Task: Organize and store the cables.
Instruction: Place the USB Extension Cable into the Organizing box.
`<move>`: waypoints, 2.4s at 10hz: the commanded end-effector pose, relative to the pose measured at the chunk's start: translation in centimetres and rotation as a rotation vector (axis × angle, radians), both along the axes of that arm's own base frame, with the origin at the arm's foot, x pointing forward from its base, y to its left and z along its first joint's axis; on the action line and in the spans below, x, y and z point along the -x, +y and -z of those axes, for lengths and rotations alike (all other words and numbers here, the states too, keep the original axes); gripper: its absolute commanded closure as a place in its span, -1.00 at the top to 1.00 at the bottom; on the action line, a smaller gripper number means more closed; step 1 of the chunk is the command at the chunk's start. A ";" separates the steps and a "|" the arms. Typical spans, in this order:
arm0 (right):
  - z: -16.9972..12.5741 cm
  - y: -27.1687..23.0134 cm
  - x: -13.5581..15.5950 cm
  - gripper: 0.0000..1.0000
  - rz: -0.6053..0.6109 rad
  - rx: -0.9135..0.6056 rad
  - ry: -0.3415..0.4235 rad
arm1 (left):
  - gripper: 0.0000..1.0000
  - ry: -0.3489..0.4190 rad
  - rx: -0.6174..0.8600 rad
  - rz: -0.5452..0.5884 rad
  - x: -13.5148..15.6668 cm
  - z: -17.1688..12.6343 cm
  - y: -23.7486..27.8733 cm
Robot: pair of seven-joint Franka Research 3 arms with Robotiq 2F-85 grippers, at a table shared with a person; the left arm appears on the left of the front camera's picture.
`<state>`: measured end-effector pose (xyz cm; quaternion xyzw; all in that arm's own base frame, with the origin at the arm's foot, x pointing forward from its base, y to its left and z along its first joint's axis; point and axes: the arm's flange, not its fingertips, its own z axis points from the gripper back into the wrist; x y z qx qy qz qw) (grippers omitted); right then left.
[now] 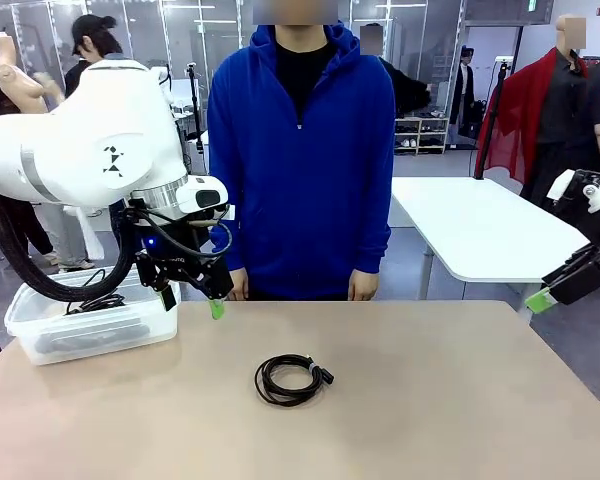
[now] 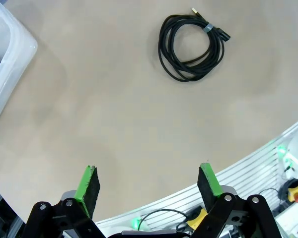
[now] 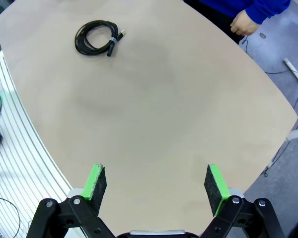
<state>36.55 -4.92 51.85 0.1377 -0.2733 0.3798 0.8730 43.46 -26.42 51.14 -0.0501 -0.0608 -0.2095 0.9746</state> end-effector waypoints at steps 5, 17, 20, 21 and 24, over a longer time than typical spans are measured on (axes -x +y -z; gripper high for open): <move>-0.7 -4.1 3.5 1.00 -0.123 0.009 -0.039 | 1.00 0.099 0.053 -0.055 -3.6 0.2 -6.7; -4.4 -10.0 7.8 1.00 -0.109 -0.082 -0.135 | 1.00 0.356 -0.020 -0.197 -7.7 5.2 -22.1; -4.4 -10.0 7.8 1.00 -0.109 -0.082 -0.135 | 1.00 0.381 -0.063 -0.229 -8.3 6.1 -22.8; -4.4 -10.0 7.8 1.00 -0.109 -0.082 -0.135 | 1.00 0.376 -0.068 -0.239 -8.3 6.3 -22.8; -4.4 -10.0 7.8 1.00 -0.109 -0.082 -0.135 | 1.00 0.384 -0.098 -0.254 -8.6 7.1 -23.3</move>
